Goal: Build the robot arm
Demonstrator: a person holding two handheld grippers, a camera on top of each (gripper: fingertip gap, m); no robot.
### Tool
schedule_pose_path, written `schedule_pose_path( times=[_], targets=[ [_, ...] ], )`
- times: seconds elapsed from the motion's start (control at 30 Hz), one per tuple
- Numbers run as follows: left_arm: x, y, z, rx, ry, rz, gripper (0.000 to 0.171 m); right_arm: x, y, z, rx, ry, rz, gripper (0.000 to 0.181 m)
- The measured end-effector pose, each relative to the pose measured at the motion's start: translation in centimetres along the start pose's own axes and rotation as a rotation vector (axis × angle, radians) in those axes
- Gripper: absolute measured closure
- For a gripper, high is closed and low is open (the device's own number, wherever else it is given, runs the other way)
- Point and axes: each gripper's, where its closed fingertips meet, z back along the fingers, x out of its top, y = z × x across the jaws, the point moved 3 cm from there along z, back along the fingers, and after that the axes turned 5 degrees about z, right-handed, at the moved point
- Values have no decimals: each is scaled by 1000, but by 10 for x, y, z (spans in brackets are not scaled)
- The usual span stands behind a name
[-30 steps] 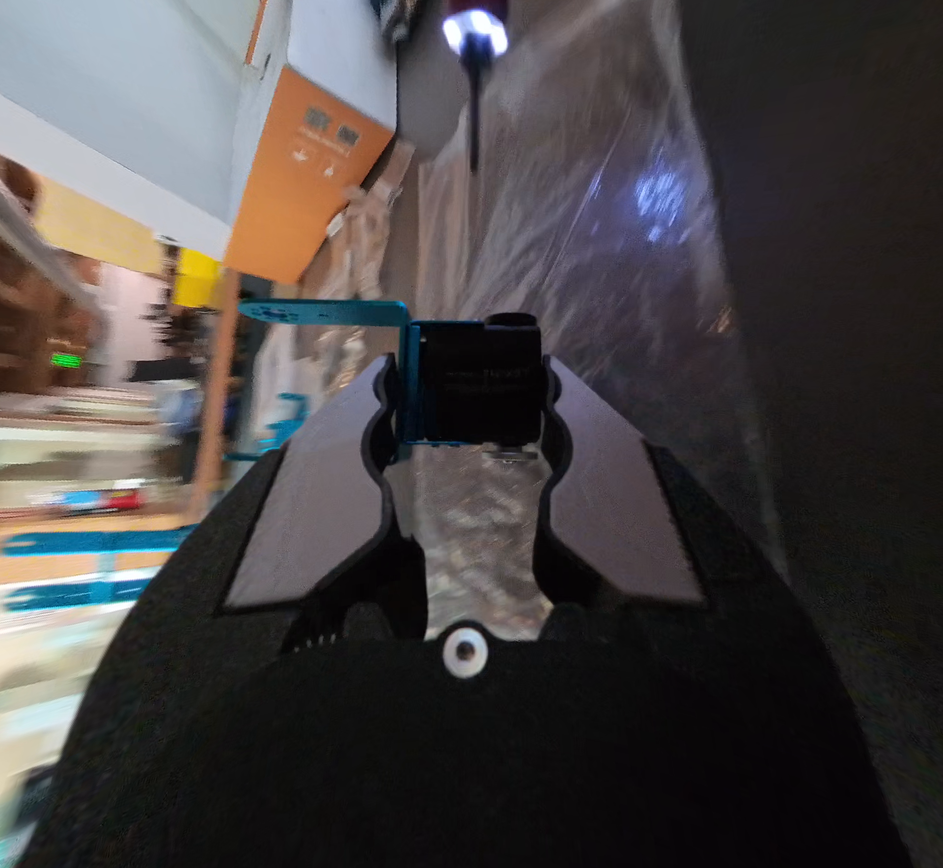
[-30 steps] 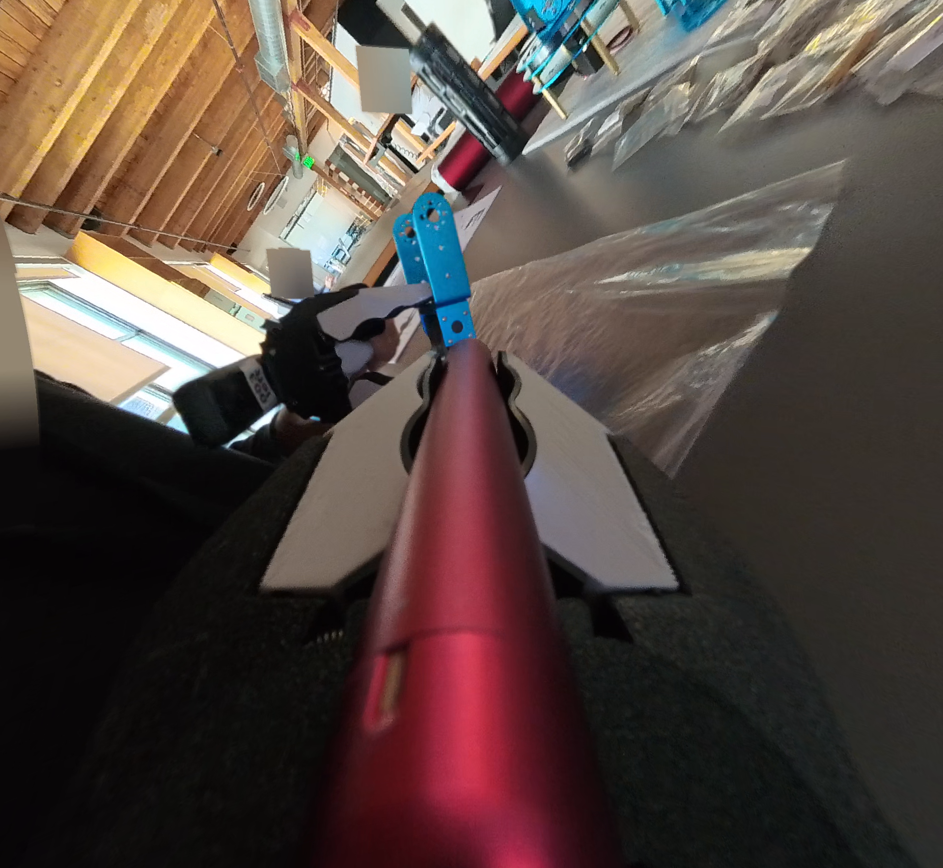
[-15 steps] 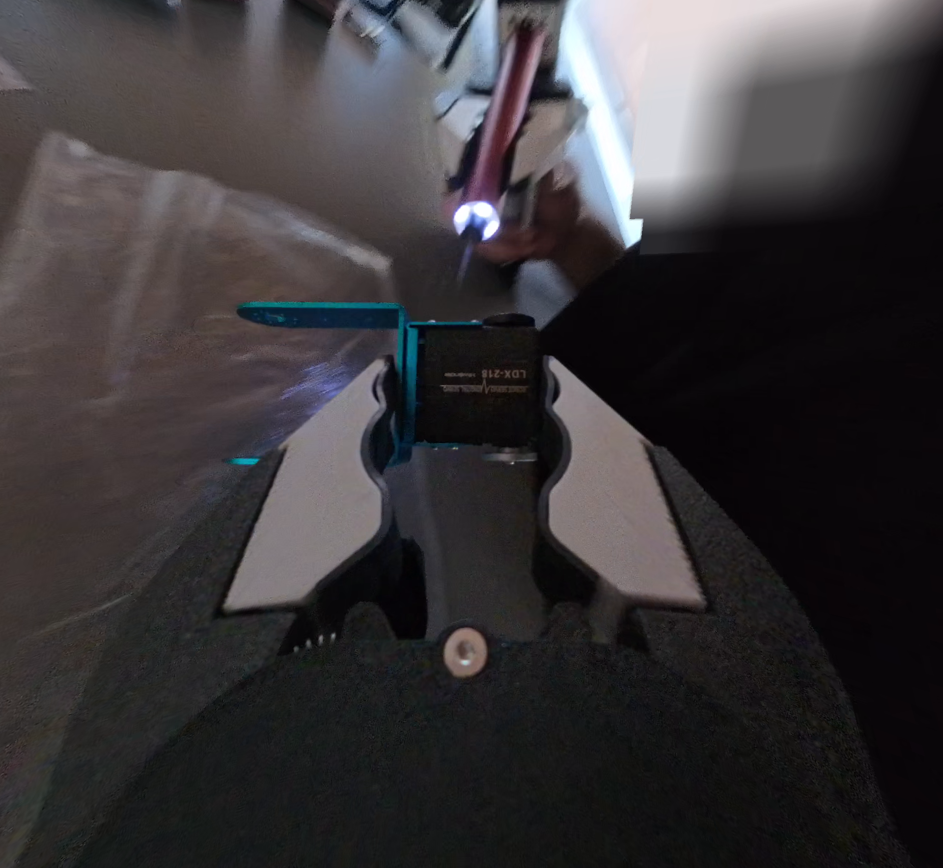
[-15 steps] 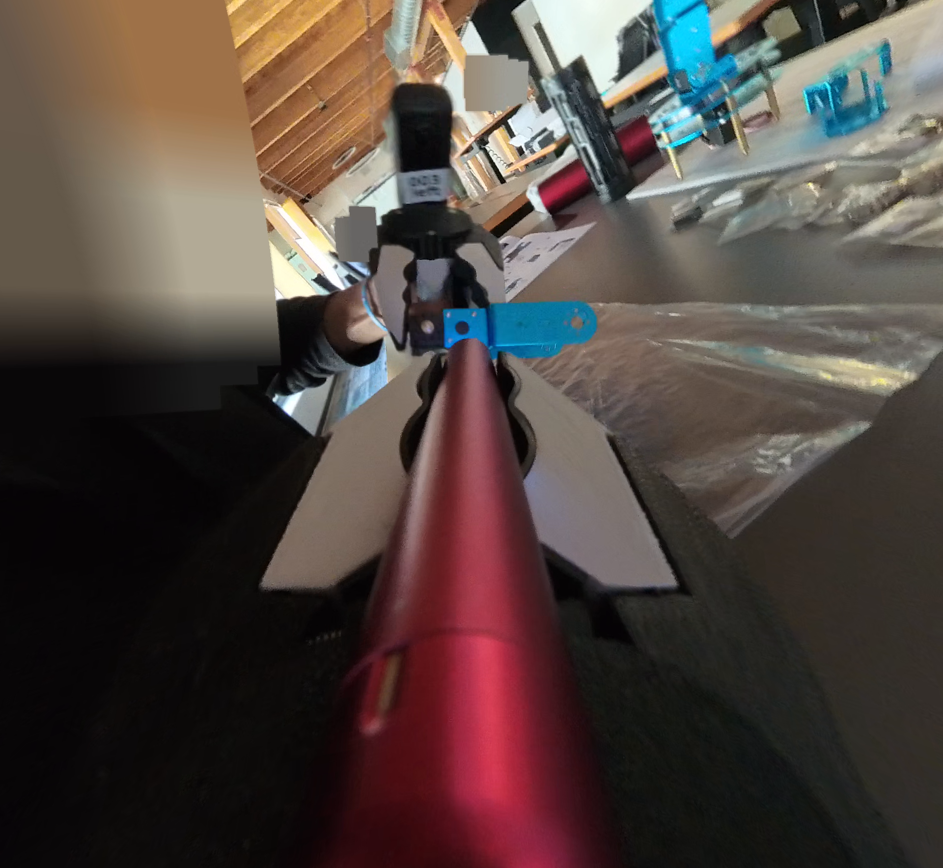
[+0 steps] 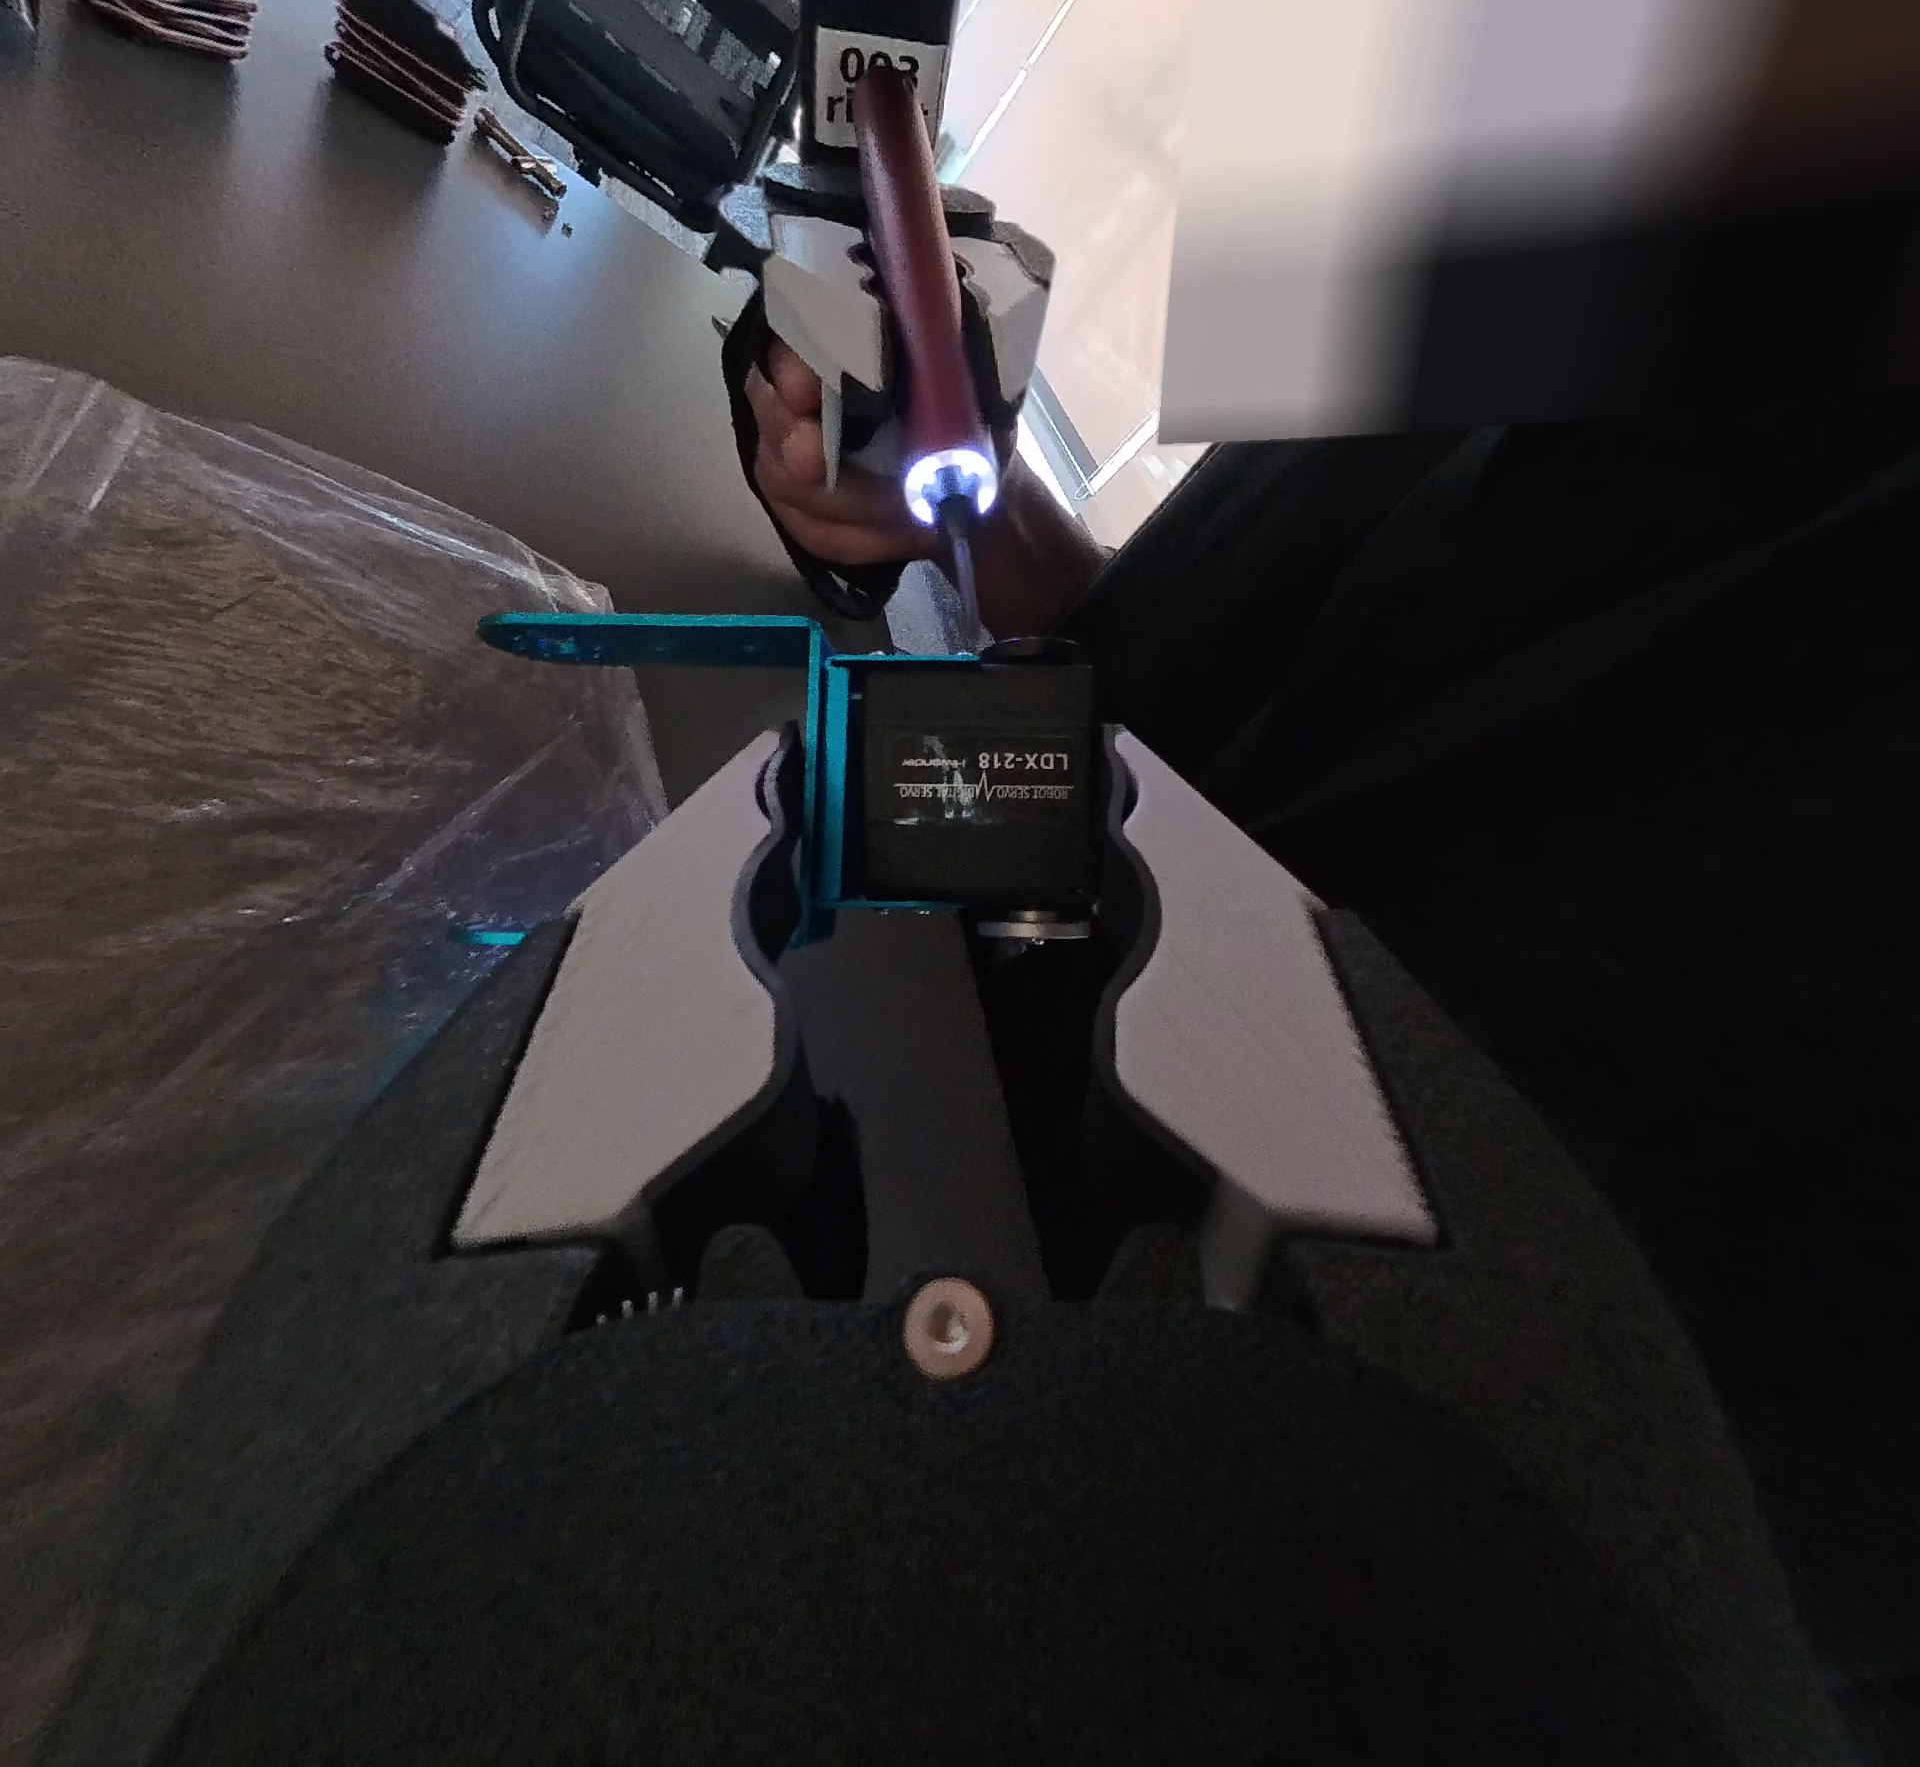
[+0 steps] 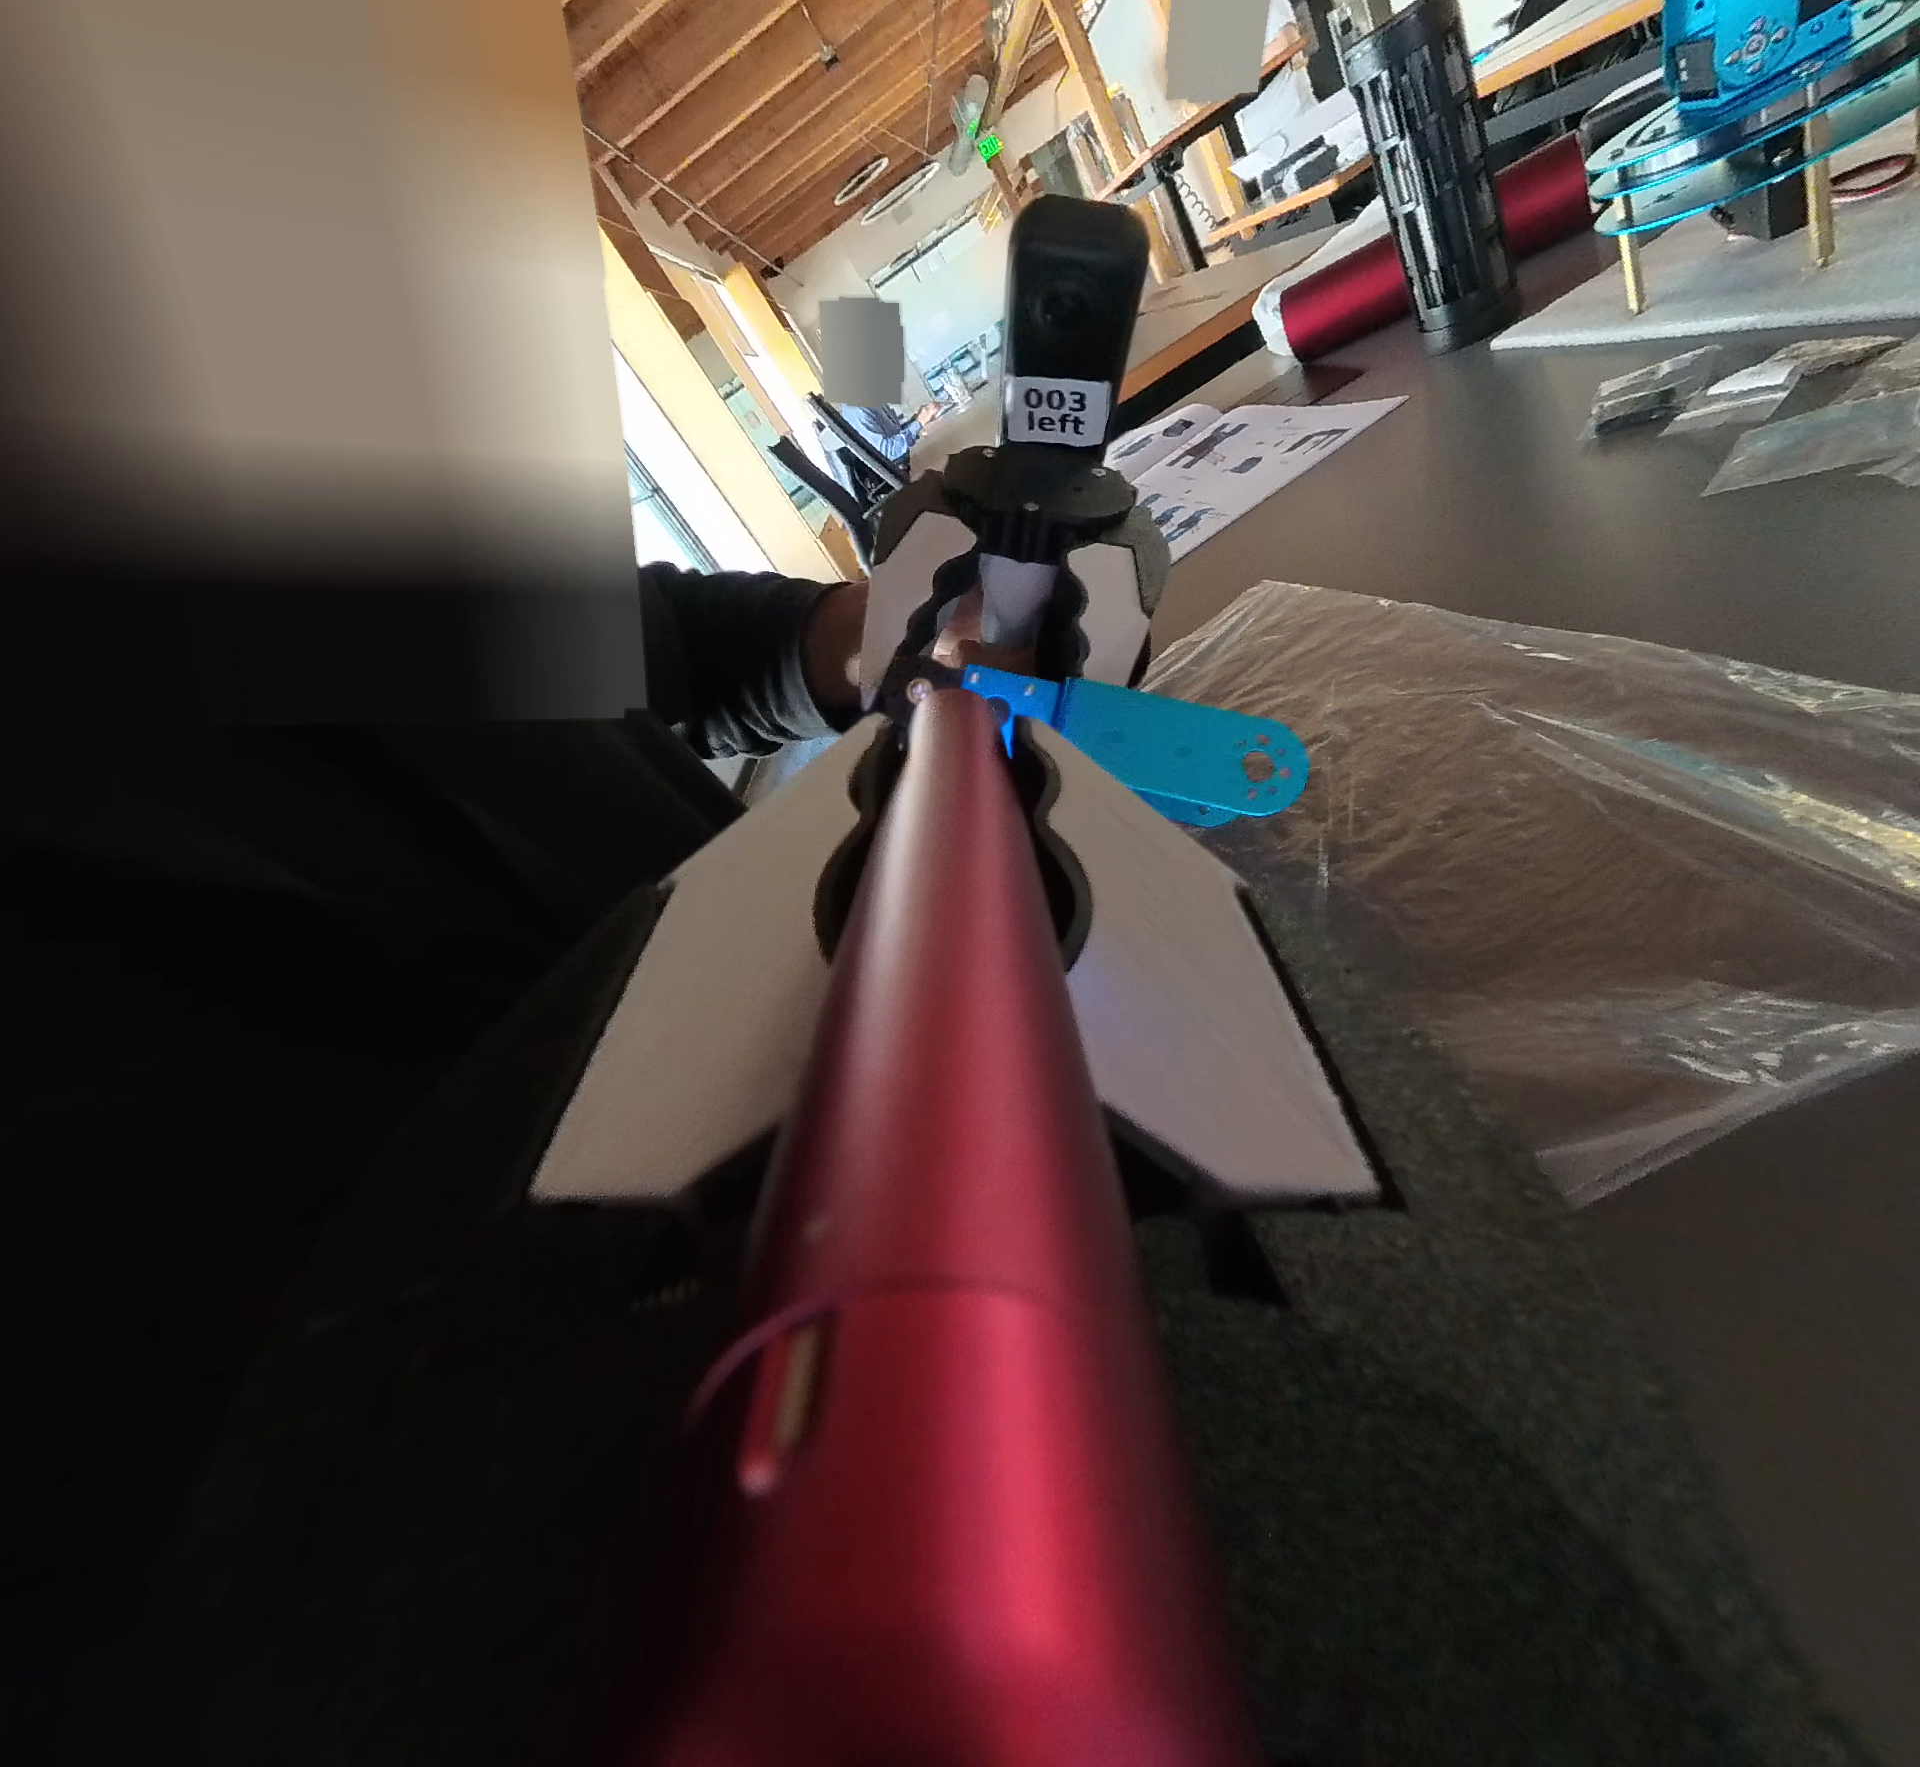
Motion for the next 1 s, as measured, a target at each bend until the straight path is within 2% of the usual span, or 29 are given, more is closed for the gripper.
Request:
schedule_pose_path(
  times=[1.0],
  targets=[
    [0, 4, 1, 8, 52, -37, 118, -6, -3, -2, -19, 60, 20, 159]
  ],
)
